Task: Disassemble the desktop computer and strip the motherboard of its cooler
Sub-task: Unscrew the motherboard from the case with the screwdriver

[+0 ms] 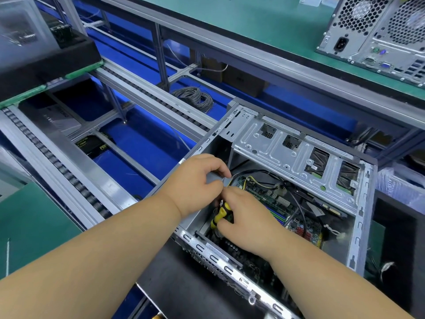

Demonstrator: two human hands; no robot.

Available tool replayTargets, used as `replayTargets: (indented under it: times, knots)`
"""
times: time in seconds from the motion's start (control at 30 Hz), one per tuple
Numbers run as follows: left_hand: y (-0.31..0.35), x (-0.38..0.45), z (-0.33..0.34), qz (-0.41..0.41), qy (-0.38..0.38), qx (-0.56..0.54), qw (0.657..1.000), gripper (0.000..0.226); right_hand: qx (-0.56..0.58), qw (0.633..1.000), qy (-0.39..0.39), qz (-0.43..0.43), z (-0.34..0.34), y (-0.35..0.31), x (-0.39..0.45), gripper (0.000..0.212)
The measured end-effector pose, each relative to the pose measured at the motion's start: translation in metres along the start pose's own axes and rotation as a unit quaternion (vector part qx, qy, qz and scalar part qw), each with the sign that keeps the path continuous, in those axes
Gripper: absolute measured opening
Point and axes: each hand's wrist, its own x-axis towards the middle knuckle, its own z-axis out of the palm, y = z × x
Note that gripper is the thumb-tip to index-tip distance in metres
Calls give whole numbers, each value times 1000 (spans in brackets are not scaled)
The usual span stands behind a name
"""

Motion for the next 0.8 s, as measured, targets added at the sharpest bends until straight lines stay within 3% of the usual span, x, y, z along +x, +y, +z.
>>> replayTargets:
  times: [0.17,0.4,0.57,0.8]
  knots:
    - [0,0,-1,2,-5,3,1000,33,-42,999,15,5,1,0,0,23]
    - [3,-2,-1,-9,-11,-28,1000,33,11,1000,-8,-13,0,-2,0,20]
    - [2,0,-2,3,-4,2,1000,34,-49,999,-2,-6,1,0,-1,22]
    - [1,-1,-2,4,-8,6,1000,34,31,998,34,45,-5,-1,-4,15]
